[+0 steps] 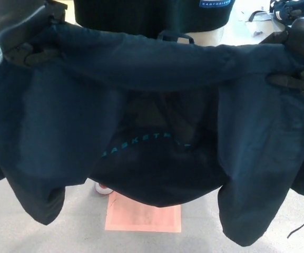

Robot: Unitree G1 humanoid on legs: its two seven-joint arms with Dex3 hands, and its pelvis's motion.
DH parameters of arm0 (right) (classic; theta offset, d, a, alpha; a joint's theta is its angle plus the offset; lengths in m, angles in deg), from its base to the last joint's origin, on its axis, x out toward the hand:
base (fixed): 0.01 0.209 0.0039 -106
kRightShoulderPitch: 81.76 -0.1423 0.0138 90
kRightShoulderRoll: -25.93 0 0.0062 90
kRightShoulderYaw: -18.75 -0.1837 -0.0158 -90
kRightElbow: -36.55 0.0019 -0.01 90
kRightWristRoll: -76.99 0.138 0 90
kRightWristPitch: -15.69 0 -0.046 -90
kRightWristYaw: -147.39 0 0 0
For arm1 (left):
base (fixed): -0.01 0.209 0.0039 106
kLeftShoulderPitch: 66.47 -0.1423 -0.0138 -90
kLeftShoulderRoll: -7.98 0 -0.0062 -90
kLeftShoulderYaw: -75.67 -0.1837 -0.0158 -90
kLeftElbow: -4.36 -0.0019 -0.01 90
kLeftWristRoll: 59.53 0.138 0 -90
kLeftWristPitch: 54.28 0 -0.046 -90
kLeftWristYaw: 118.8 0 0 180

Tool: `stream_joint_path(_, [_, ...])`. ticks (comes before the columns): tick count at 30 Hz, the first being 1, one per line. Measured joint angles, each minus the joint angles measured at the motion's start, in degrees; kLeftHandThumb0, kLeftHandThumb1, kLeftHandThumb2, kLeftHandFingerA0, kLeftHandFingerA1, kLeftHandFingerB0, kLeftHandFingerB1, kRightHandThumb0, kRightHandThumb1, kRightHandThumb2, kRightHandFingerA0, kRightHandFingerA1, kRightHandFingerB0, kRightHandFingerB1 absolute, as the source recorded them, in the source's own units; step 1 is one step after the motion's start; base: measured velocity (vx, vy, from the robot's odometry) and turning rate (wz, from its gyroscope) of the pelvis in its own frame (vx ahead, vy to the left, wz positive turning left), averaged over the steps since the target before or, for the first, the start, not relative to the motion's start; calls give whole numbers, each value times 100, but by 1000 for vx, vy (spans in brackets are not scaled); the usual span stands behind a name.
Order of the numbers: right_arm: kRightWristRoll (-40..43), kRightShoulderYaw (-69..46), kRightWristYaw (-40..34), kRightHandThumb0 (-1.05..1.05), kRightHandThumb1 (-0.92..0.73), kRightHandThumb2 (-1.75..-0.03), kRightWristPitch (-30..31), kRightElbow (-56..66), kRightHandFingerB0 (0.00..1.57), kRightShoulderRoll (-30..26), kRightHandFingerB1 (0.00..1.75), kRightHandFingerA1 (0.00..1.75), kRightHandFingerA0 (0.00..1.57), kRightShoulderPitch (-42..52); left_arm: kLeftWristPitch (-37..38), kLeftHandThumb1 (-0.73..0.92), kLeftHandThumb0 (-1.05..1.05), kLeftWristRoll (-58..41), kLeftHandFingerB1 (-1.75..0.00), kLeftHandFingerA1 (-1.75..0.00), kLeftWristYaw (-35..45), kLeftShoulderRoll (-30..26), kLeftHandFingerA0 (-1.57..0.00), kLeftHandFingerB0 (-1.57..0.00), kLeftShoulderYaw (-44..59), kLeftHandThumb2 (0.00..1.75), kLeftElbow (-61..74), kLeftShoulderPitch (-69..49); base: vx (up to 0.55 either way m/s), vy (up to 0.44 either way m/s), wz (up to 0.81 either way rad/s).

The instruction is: A person hands a coat to the robot and the robot grabs it with both hands and holds it while the person wears the coat.

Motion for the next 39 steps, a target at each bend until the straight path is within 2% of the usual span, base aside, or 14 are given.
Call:
stream_joint_path(1, [-8,-1,-49,-32,-86,-65,-18,-17,85,17,95,107,101,3,5,80,-32,1,-164,-175,-48,11,-88,-60,9,62,-17,-17,0,0,0])
stream_joint_path(4, [-56,-5,-285,-32,-86,-65,-89,-110,85,118,85,100,102,22,40,78,-31,11,-164,-175,-295,83,-89,-63,41,62,-99,-106,0,0,0])
stream_joint_path(5, [-90,-8,-431,-31,-84,-65,-138,-159,75,160,124,141,94,39,51,79,-32,17,-164,-175,-452,143,-89,-62,48,63,-168,-151,0,0,0])
stream_joint_path(7, [-124,-25,-605,-30,-84,-68,-197,-199,74,185,136,159,84,91,54,80,-32,28,-162,-175,-654,225,-88,-61,46,63,-281,-176,0,0,0])
stream_joint_path(9, [-138,-63,-756,-29,-85,-65,-255,-230,75,198,134,153,90,158,53,72,-34,44,-150,-172,-863,315,-84,-63,34,63,-410,-177,0,0,0])
stream_joint_path(11, [-148,-92,-866,-32,-84,-65,-297,-263,95,200,79,94,105,189,54,80,-31,54,-157,-174,-1031,395,-86,-59,17,62,-513,-177,0,0,0])
stream_joint_path(13, [-163,-135,-1022,-34,-84,-64,-355,-316,94,202,78,93,105,211,63,80,-32,76,-150,-175,-1269,507,-85,-63,-7,65,-666,-171,0,0,0])
stream_joint_path(16, [-179,-188,-1223,-33,-79,-63,-435,-397,93,218,83,103,105,215,99,79,-30,124,-156,-175,-1543,629,-86,-62,-44,62,-845,-147,0,0,0])
stream_joint_path(19, [-200,-218,-1413,-33,-81,-68,-507,-489,78,243,142,166,86,215,119,83,-32,170,-162,-175,-1806,707,-87,-61,-98,63,-1016,-98,0,0,0])
stream_joint_path(32, [-277,-476,-2299,-30,-81,-65,-884,-858,74,459,146,172,87,214,233,80,-34,378,-160,-175,-2972,927,-90,-67,-245,64,-1760,244,0,0,0])
stream_joint_path(34, [-305,-514,-2442,-31,-82,-64,-938,-918,78,505,143,163,94,213,247,59,-42,422,-126,-145,-3147,945,-120,-85,-252,91,-1844,282,0,0,0])
stream_joint_path(35, [-315,-534,-2506,-27,-80,-63,-967,-955,71,532,150,165,93,212,259,82,-33,436,-166,-175,-3240,955,-88,-58,-252,63,-1882,301,0,0,0])
stream_joint_path(38, [-334,-609,-2659,-26,-79,-65,-1041,-1041,69,597,144,171,88,208,293,81,-34,476,-163,-175,-3443,982,-90,-62,-252,64,-1986,348,0,0,0])
stream_joint_path(39, [-342,-649,-2760,-29,-81,-64,-1093,-1098,70,615,154,174,88,188,318,49,-39,493,-125,-144,-3563,988,-122,-89,-252,86,-2035,376,0,0,0])
